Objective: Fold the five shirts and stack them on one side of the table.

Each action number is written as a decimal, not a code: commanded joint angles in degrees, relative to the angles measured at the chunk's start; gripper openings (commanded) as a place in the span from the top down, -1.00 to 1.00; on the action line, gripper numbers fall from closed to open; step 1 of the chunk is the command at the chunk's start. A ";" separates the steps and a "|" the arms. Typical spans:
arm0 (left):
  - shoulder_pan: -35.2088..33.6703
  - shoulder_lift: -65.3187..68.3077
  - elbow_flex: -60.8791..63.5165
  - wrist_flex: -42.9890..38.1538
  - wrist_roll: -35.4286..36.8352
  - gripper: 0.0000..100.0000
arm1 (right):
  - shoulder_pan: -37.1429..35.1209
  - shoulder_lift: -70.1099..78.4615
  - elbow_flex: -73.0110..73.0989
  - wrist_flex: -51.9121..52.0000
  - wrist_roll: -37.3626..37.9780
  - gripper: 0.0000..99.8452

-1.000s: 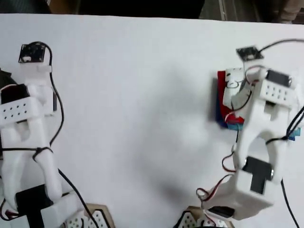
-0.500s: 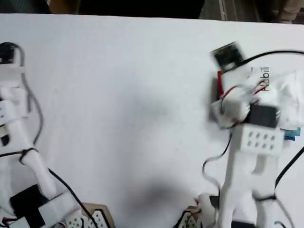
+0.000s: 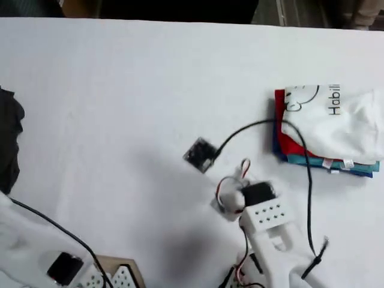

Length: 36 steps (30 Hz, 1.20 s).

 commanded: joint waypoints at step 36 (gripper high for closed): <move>58.37 -38.59 2.24 38.42 10.29 0.95 | 10.51 -3.30 10.81 -18.95 -16.00 0.58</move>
